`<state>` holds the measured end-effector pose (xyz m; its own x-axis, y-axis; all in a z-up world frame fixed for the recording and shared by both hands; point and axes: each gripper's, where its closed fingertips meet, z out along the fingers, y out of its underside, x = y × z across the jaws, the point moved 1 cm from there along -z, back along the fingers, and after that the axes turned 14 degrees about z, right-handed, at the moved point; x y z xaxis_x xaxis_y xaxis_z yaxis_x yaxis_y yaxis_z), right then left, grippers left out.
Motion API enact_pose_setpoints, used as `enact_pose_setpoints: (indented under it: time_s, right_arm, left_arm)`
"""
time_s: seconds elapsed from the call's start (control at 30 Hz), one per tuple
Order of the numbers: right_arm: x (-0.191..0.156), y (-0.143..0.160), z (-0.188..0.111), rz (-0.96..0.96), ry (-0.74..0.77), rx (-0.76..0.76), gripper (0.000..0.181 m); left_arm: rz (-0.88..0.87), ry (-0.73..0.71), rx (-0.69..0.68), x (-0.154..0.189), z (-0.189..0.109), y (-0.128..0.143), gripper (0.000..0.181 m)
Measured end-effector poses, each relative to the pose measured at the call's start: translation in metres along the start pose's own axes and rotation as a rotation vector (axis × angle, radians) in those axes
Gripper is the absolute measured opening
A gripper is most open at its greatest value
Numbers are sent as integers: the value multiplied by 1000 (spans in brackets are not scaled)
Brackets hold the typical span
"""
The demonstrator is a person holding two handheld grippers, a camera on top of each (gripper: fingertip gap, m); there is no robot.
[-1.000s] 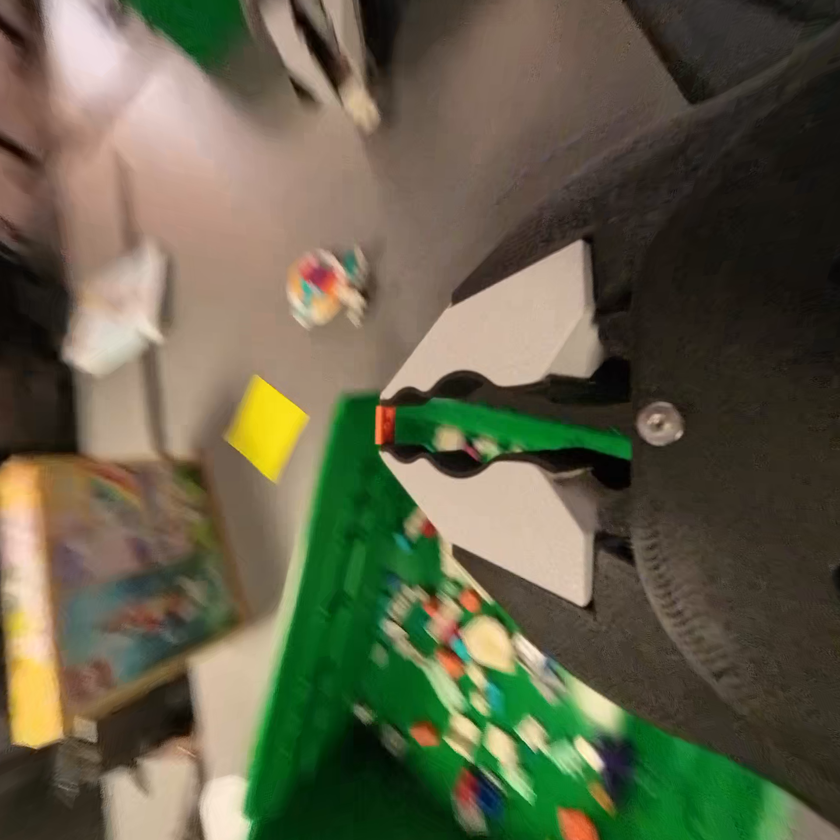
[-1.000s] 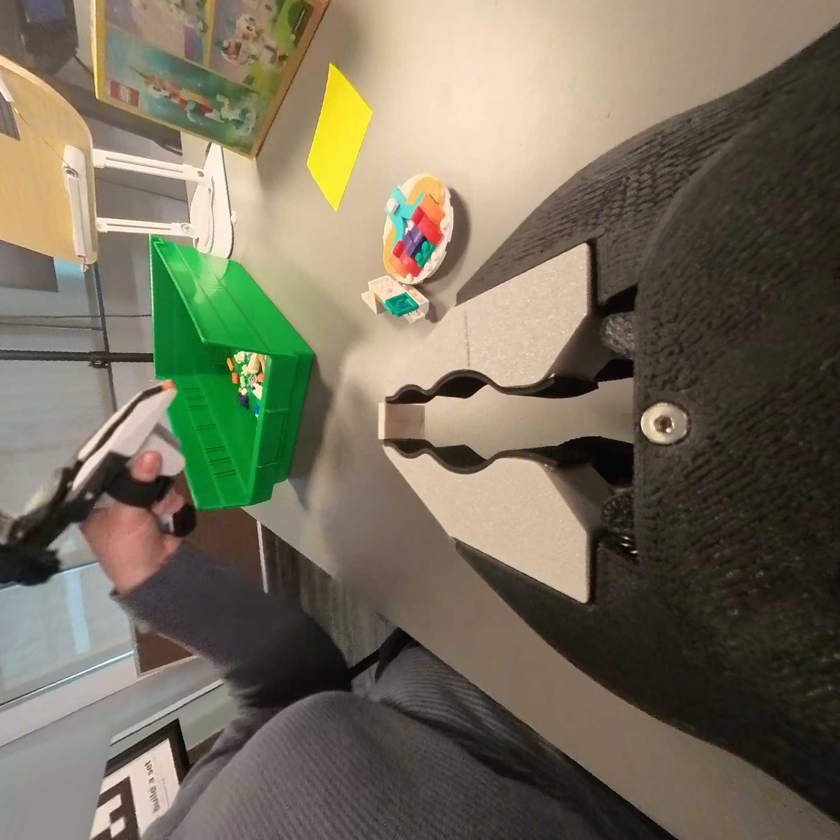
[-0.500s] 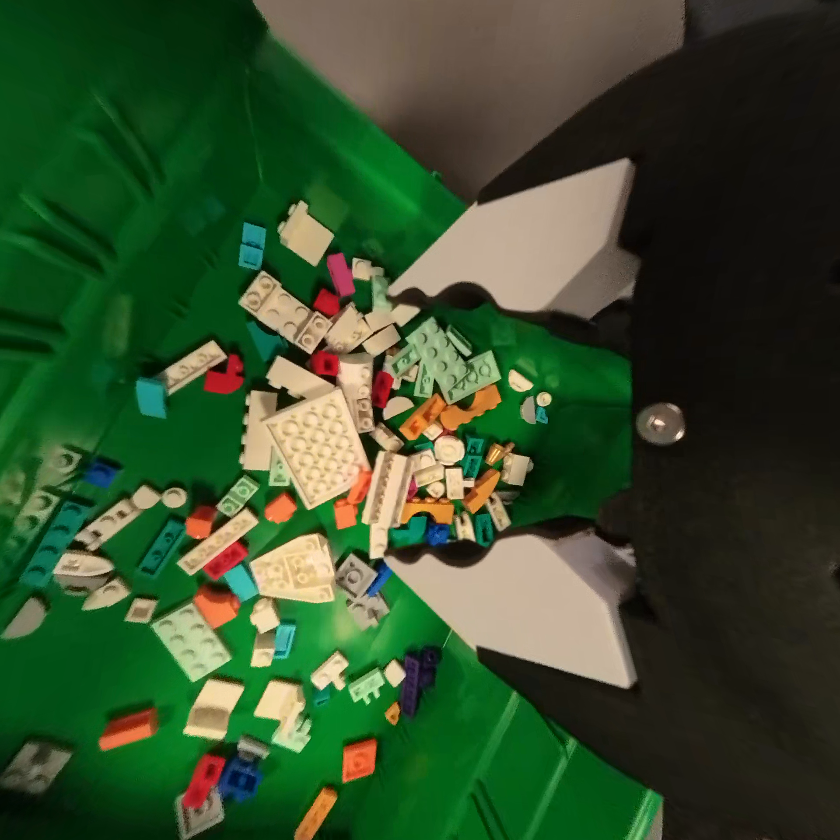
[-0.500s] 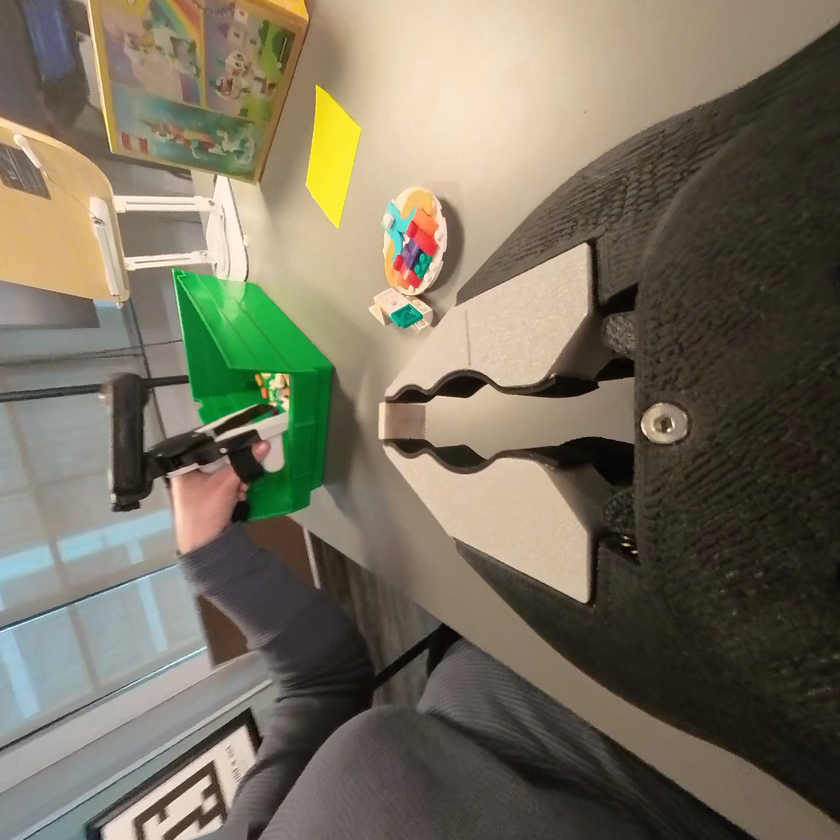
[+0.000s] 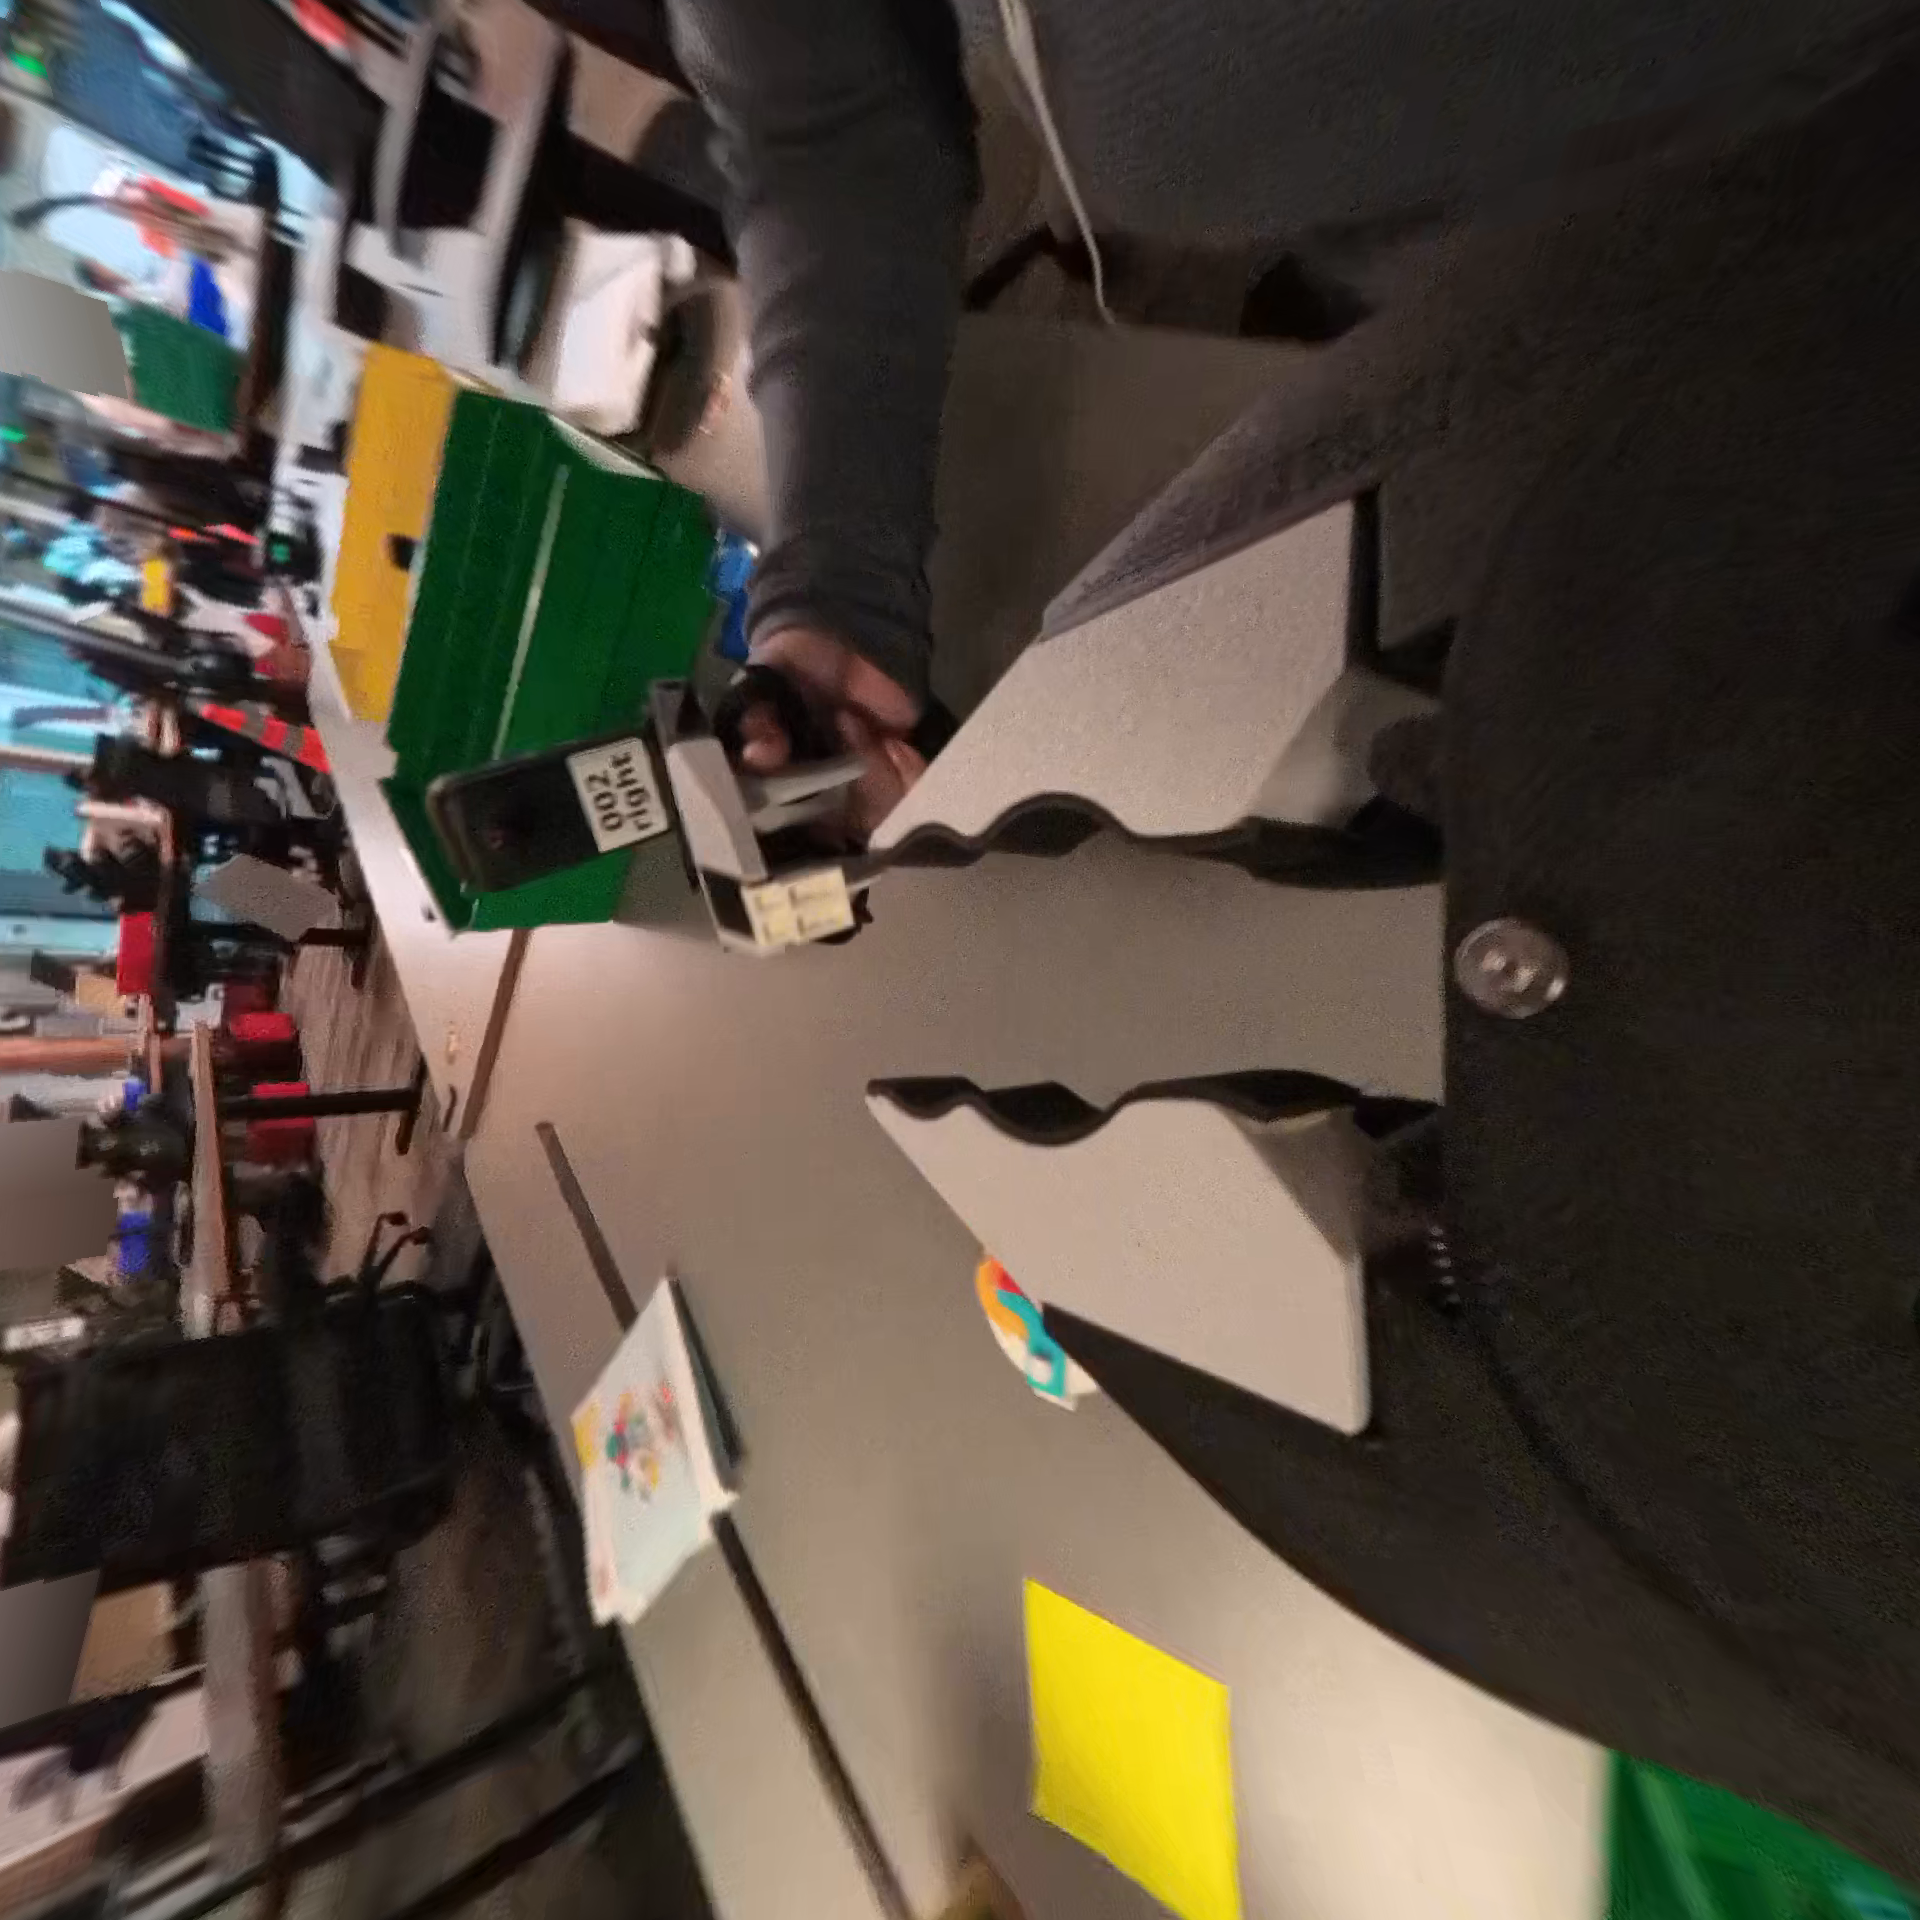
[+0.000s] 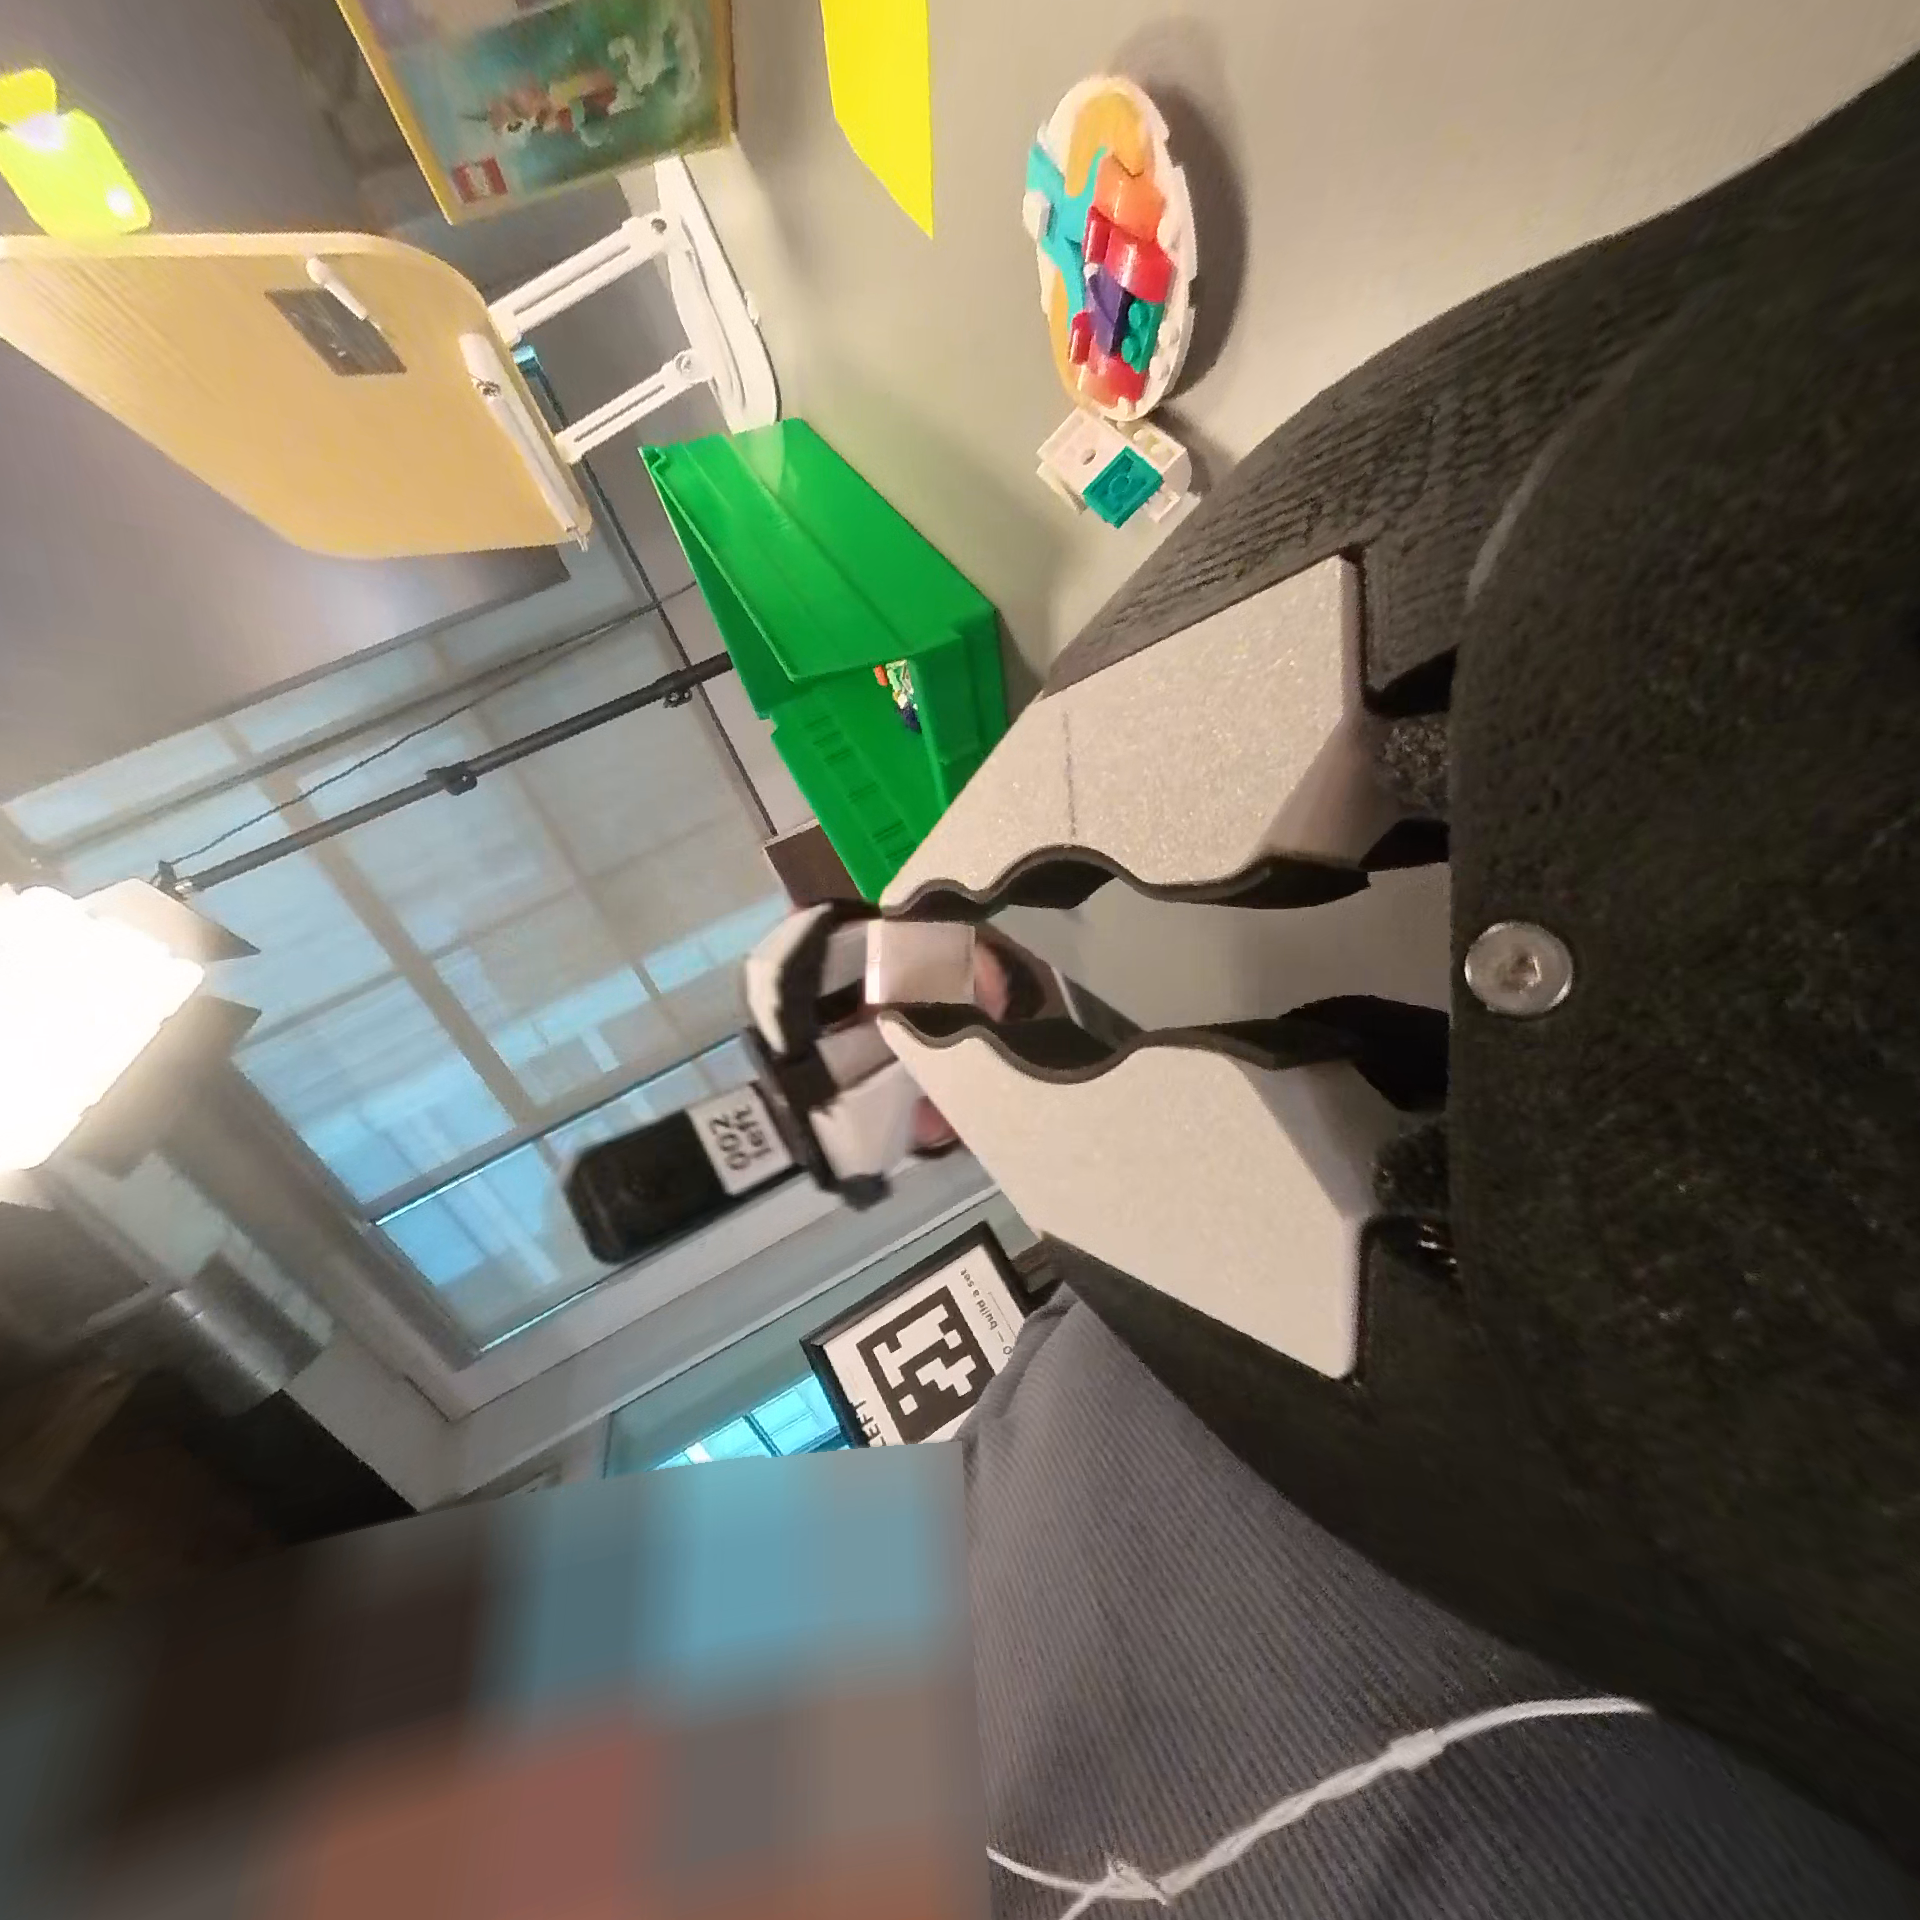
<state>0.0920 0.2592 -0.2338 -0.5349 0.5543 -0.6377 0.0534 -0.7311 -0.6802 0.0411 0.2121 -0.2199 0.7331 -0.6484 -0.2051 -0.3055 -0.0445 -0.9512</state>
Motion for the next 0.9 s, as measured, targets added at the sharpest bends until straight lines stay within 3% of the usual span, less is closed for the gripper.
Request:
enact_pose_setpoints:
  time_s: [0.17, 0.27, 0.43, 0.5, 0.63, 0.7, 0.9]
  right_arm:
    - [-4, 1, 6, 41, -28, 40, 13]
    - [-4, 7, 12, 77, -38, 41, 12]
    - [-6, 10, 17, 58, -21, 41, 14]
    - [-9, 7, 18, 9, -6, 57, 18]
    - [-12, -1, 13, -61, 27, 82, 22]
    - [-10, -3, 12, -68, 43, 80, 19]
    - [31, -3, -5, -240, 358, 34, 14]
  left_arm:
    - [271, -90, -6, 20, 47, 16, 33]
    - [325, -184, 57, 17, 53, 8, 33]
    - [395, -260, 34, 11, 51, 11, 10]
    - [222, -179, 109, 12, 49, 8, 9]
    - [-367, 176, 400, 10, 35, -6, 9]
    - [-534, 230, 466, 0, 30, -2, 9]
    - [-523, 76, 144, -15, 54, 56, 10]
